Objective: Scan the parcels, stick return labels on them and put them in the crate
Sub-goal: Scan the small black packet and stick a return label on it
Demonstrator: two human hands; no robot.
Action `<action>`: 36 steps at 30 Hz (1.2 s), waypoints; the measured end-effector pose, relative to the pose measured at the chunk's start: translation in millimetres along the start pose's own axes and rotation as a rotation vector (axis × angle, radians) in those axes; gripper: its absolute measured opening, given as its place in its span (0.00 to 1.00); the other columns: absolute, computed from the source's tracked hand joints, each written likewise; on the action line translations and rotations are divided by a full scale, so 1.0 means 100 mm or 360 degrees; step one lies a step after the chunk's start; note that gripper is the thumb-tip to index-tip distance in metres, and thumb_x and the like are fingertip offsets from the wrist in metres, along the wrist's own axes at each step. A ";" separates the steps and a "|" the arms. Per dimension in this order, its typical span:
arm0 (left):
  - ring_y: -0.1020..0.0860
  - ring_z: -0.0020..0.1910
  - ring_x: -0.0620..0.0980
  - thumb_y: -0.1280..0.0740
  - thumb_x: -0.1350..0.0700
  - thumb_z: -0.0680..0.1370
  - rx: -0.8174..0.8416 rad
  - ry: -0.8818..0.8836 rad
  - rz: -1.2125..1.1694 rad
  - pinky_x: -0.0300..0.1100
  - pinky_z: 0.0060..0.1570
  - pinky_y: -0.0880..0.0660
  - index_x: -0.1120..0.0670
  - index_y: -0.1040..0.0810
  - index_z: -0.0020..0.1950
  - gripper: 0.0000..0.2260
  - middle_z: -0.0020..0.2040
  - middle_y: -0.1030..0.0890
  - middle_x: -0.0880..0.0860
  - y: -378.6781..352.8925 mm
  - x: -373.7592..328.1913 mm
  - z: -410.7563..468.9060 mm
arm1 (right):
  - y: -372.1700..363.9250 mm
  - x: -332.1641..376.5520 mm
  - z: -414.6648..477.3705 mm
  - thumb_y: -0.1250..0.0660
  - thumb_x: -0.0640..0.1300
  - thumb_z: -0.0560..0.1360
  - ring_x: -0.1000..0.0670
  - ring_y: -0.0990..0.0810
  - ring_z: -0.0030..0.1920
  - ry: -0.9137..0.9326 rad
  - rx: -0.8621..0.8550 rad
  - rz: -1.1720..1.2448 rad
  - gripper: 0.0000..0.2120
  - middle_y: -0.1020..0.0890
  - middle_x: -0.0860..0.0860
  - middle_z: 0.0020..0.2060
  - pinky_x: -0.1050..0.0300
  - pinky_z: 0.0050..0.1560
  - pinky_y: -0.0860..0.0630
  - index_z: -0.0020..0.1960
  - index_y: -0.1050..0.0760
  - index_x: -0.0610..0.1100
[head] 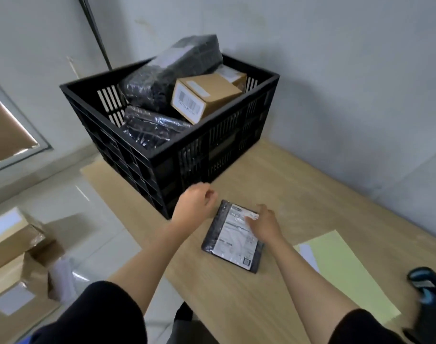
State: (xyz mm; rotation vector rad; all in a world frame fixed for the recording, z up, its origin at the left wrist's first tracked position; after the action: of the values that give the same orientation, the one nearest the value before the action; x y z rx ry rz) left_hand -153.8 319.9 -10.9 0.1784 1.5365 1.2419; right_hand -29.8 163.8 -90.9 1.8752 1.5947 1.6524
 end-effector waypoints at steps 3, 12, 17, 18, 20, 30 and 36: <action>0.23 0.52 0.60 0.36 0.52 0.78 0.0294 0.0439 0.0035 0.48 0.50 0.26 0.59 0.22 0.55 0.13 0.52 0.20 0.59 -0.52 0.49 -0.15 | -0.13 -0.20 -0.01 0.30 0.49 0.74 0.40 0.37 0.70 -0.0095 -0.0067 -0.0087 0.35 0.36 0.38 0.70 0.52 0.69 0.36 0.74 0.41 0.42; 0.16 0.40 0.52 0.22 0.57 0.67 0.0514 0.1248 -0.1002 0.41 0.36 0.20 0.64 0.23 0.56 0.22 0.49 0.16 0.57 -1.35 0.73 -0.21 | 0.01 -0.49 0.04 0.32 0.42 0.75 0.46 0.24 0.62 -0.0128 -0.0265 0.0480 0.23 0.22 0.46 0.62 0.53 0.64 0.29 0.68 0.31 0.42; 0.15 0.41 0.52 0.26 0.51 0.71 0.0640 0.0912 -0.1262 0.46 0.40 0.19 0.55 0.23 0.51 0.13 0.44 0.14 0.53 -1.54 0.04 0.15 | 0.61 -0.88 -0.03 0.35 0.40 0.78 0.54 0.22 0.52 -0.0129 -0.0605 0.1103 0.17 0.20 0.52 0.54 0.73 0.49 0.29 0.66 0.27 0.42; 0.15 0.41 0.52 0.26 0.51 0.72 0.0663 0.0877 -0.1298 0.47 0.41 0.19 0.55 0.24 0.51 0.13 0.45 0.14 0.53 -1.64 -0.14 0.19 | 0.78 -1.02 -0.09 0.35 0.41 0.78 0.53 0.22 0.51 -0.0166 -0.0746 0.1080 0.14 0.20 0.50 0.53 0.69 0.49 0.28 0.64 0.25 0.41; 0.16 0.41 0.54 0.27 0.53 0.73 0.0702 0.0852 -0.1388 0.49 0.40 0.18 0.58 0.25 0.51 0.13 0.44 0.15 0.54 -1.85 -0.48 0.23 | 1.15 -1.36 -0.26 0.37 0.41 0.79 0.50 0.23 0.48 -0.0292 -0.1091 0.0970 0.11 0.18 0.45 0.51 0.60 0.50 0.28 0.59 0.23 0.39; 0.16 0.36 0.53 0.28 0.54 0.74 0.0906 0.0828 -0.1438 0.52 0.35 0.18 0.56 0.26 0.53 0.13 0.38 0.15 0.51 -2.70 -1.39 0.08 | 1.99 -2.90 -1.19 0.33 0.49 0.75 0.37 0.37 0.68 -0.1489 -0.1766 0.0394 0.26 0.33 0.39 0.67 0.40 0.63 0.37 0.67 0.37 0.38; 0.16 0.45 0.56 0.27 0.53 0.73 0.0909 0.0864 -0.1404 0.57 0.48 0.20 0.56 0.26 0.55 0.14 0.49 0.16 0.57 -2.87 -1.41 0.02 | 1.86 -3.42 -1.16 0.33 0.55 0.75 0.36 0.30 0.65 -0.1601 -0.1389 0.0550 0.30 0.25 0.38 0.64 0.40 0.62 0.29 0.68 0.35 0.36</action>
State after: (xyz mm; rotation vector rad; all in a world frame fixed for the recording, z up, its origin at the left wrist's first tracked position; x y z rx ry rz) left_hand 38.9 100.4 -140.0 -0.4715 2.0697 0.1273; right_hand 50.9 -232.6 -123.5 1.9360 0.1190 0.8928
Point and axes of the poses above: each hand's wrist, its own z-axis towards the middle knuckle, its own y-axis out of the back of the hand, x = y × z, the point moved 7 cm from there along z, towards the middle knuckle
